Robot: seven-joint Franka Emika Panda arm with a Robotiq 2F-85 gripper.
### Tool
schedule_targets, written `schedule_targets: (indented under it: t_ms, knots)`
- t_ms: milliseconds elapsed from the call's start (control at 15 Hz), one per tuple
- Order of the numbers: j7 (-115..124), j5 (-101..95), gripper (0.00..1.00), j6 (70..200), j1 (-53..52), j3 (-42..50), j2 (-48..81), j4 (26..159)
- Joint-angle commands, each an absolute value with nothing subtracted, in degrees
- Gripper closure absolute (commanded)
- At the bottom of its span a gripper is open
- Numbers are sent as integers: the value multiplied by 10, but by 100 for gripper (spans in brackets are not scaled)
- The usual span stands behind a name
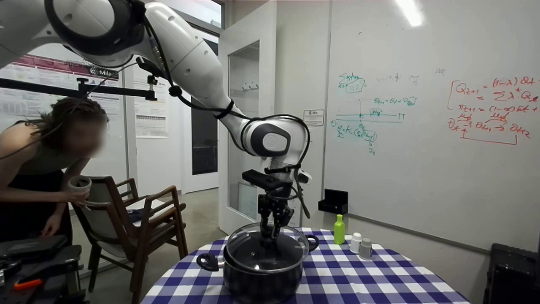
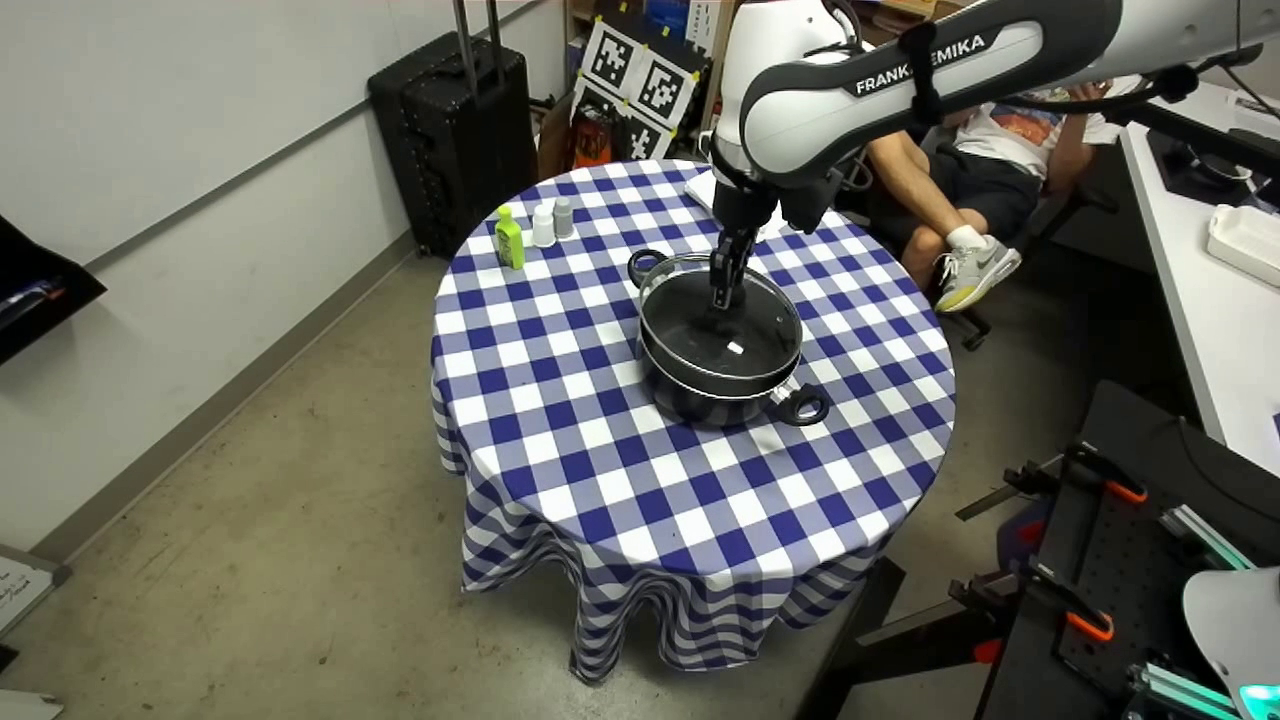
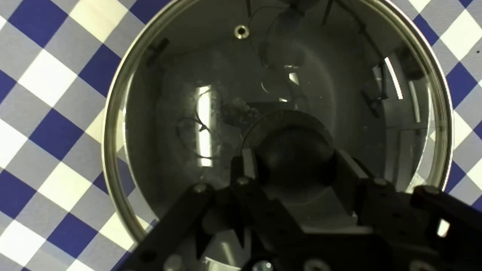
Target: Put the glass lid on the black pot
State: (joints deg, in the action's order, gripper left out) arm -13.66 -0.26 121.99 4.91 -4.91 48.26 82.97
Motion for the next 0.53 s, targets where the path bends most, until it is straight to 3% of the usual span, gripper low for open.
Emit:
schedule_targets:
  t_ms: [0, 467]
  knots:
    - [-157, 28, 75, 1210, 57, -64, 477, 825]
    - [-153, 34, 75, 1205, 55, -61, 480, 829]
